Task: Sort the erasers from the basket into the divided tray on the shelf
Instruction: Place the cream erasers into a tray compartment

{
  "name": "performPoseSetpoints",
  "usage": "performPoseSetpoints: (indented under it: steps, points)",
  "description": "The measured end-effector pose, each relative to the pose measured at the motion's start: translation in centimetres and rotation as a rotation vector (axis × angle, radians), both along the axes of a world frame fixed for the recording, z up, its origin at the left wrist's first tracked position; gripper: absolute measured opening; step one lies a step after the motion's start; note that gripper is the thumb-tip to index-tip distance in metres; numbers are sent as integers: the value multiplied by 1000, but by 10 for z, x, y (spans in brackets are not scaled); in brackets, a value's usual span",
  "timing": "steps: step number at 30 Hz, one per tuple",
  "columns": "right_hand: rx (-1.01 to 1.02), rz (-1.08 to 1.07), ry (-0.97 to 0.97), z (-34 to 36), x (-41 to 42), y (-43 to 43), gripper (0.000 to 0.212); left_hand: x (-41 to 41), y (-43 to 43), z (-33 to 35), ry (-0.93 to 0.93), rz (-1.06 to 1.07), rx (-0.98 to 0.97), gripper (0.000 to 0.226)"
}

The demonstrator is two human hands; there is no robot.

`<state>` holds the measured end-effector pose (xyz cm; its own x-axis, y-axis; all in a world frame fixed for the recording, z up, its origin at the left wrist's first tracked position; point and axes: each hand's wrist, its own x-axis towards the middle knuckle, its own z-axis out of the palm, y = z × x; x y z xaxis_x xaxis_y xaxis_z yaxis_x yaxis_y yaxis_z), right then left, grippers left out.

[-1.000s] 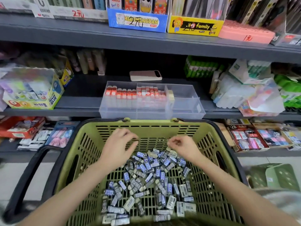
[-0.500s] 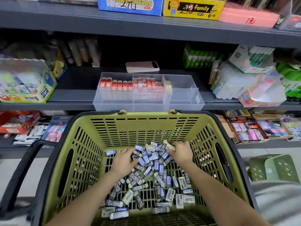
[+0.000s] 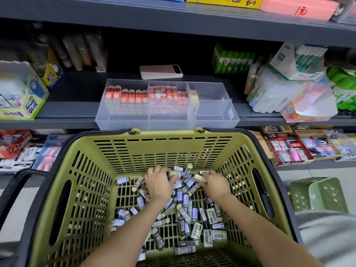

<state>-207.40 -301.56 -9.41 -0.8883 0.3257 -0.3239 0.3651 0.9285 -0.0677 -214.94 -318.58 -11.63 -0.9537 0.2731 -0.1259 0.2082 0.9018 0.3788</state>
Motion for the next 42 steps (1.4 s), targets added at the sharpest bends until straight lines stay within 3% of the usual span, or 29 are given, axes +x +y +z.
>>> performPoseSetpoints:
  steps: [7, 9, 12, 14, 16, 18, 21, 23, 25, 26, 29, 32, 35, 37, 40, 42]
  points:
    - [-57, -27, -91, 2, 6, -2, 22, 6, 10, 9, -80, 162, 201, 32]
    - [-150, -92, -77, 5, 6, -2, 19, 5, 2, 13, -113, 156, 344, 35]
    - [-261, -201, -48, 16, 2, -5, 24, 0, -11, 22, -320, 153, 611, 32]
    - [-542, -337, 0, 28, -3, -10, 25, -2, -16, 34, -505, 178, 777, 19]
    - [-920, -447, 1, 45, -7, -18, 22, 0, -13, 48, -761, 339, 1027, 13]
    - [-1145, -413, -63, 60, -8, -29, 21, 4, -8, 61, -1043, 505, 1235, 11]
    - [-1099, -232, -56, 69, -10, -41, 32, 12, -3, 71, -1275, 361, 1186, 36]
    - [-1022, -143, -34, 73, -11, -36, 37, 17, -2, 70, -1245, 245, 1147, 29]
    - [-951, -114, -61, 73, -10, -22, 36, 15, -5, 67, -1168, 297, 1144, 20]
    - [-839, -87, -97, 69, -7, -13, 33, 12, -8, 66, -1143, 338, 1141, 17]
    - [-228, 92, -262, 43, 8, 6, 36, 2, -20, 66, -1170, 378, 1069, 15]
    - [-101, 139, -344, 21, 19, 4, 45, -3, -33, 65, -1190, 341, 977, 17]
    - [-120, 91, -265, 19, 17, 1, 34, -3, -40, 64, -1173, 332, 936, 16]
    - [-222, -10, -162, 30, 14, -2, 29, -1, -42, 65, -1152, 318, 903, 27]
    - [-730, -163, 51, 55, 10, -22, 25, 3, -41, 66, -1179, 265, 888, 57]
    - [-1014, -177, 129, 69, 9, -40, 25, 6, -38, 68, -1250, 212, 900, 64]
